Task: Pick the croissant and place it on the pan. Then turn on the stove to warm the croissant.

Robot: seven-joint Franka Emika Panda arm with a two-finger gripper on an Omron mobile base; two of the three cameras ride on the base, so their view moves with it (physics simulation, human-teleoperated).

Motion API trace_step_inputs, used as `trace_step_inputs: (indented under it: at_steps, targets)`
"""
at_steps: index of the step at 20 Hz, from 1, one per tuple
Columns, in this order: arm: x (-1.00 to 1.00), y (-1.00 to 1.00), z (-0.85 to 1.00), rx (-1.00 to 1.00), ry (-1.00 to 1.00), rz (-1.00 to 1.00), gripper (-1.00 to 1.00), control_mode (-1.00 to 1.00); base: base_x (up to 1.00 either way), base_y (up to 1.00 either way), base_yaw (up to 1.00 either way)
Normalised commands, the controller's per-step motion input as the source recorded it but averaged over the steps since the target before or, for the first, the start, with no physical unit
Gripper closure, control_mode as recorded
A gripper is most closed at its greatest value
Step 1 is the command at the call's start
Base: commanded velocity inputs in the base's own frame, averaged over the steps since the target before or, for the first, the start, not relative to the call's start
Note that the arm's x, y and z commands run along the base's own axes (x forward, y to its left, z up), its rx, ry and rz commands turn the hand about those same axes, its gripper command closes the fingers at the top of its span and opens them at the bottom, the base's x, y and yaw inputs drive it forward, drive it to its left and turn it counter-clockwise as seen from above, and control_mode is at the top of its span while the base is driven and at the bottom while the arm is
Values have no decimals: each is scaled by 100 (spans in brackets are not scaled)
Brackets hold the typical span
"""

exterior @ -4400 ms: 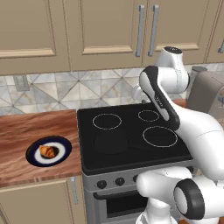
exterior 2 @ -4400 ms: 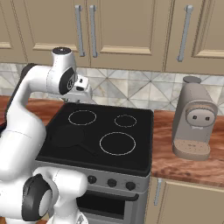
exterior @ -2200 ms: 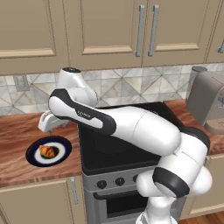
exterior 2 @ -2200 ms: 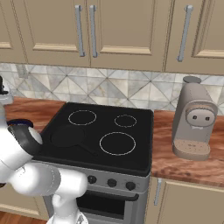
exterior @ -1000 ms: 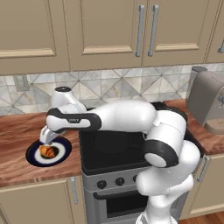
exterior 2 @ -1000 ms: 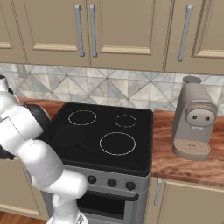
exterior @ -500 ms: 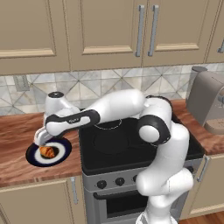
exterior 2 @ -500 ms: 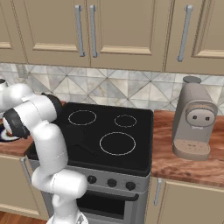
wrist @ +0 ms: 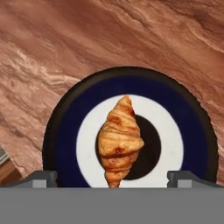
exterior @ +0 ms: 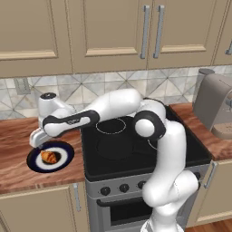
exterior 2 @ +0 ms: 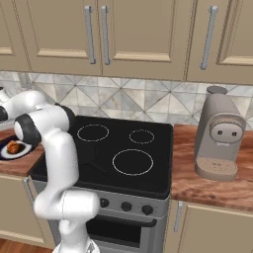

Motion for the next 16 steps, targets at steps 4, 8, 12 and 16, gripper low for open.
trace_step_inputs:
  at_steps: [4, 8, 12, 16]
  targets:
    - [5, 2, -47, -4, 4, -9, -100, -100, 0, 0, 0]
    - [18, 0, -49, -8, 0, -9, -100, -100, 0, 0, 0]
    - [23, 0, -30, -4, 0, -8, -100, -100, 0, 0, 0]
    - [12, 0, -12, 0, 0, -6, -100, -100, 0, 0, 0]
